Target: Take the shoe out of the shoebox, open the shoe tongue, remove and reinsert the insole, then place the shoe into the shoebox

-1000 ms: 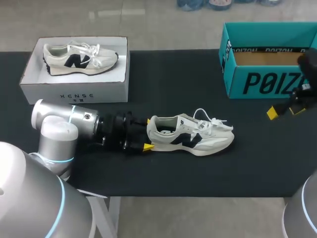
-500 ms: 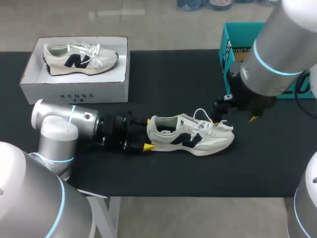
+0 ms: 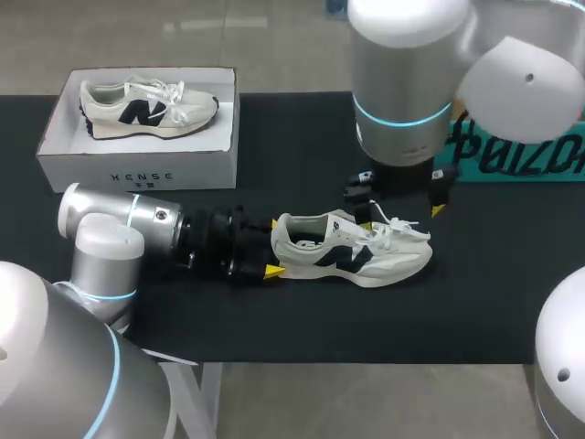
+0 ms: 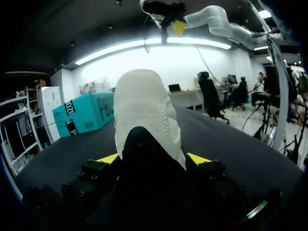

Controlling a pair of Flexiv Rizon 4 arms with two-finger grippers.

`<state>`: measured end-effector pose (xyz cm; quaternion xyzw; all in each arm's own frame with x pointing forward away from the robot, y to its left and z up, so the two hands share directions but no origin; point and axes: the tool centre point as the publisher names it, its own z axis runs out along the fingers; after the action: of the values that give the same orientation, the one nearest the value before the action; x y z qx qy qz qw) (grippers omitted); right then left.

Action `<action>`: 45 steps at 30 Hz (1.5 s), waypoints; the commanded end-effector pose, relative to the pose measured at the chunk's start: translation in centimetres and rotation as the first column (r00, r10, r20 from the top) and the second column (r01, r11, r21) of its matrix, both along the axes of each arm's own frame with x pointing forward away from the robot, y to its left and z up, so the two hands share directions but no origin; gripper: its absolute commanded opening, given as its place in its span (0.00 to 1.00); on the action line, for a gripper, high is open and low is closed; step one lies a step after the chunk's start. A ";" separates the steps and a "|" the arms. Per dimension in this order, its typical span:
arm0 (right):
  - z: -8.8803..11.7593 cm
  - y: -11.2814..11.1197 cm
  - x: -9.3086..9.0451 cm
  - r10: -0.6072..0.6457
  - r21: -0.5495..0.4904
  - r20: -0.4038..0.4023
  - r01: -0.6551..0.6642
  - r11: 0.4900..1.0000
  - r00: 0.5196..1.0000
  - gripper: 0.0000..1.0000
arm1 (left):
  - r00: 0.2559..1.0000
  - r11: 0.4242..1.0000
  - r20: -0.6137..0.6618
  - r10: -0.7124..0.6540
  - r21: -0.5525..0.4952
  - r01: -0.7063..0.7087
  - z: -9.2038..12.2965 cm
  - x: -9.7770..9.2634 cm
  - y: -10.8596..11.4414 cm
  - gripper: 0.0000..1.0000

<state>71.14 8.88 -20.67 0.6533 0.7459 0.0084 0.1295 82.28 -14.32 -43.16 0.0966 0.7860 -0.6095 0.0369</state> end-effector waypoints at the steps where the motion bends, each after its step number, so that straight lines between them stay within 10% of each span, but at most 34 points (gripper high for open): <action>1: -2.4 2.1 1.4 -0.168 -0.205 -0.024 0.160 0.966 0.985 1.00 | 1.000 1.000 0.002 0.002 0.000 -0.002 -0.2 -0.2 0.0 0.00; 20: -8.6 5.4 4.9 -0.365 -0.070 -0.168 0.359 0.931 0.916 1.00 | 1.000 1.000 0.002 0.002 0.000 -0.002 -0.2 -0.2 0.0 0.00; 45: -11.3 8.8 6.3 -0.404 -0.086 0.011 0.403 0.911 0.915 1.00 | 1.000 1.000 0.002 0.002 0.000 -0.002 -0.2 -0.2 0.0 0.00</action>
<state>77.80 15.86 -31.20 0.7684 0.6261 -0.0523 0.1219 82.28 -14.31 -43.15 0.0966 0.7861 -0.6094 0.0369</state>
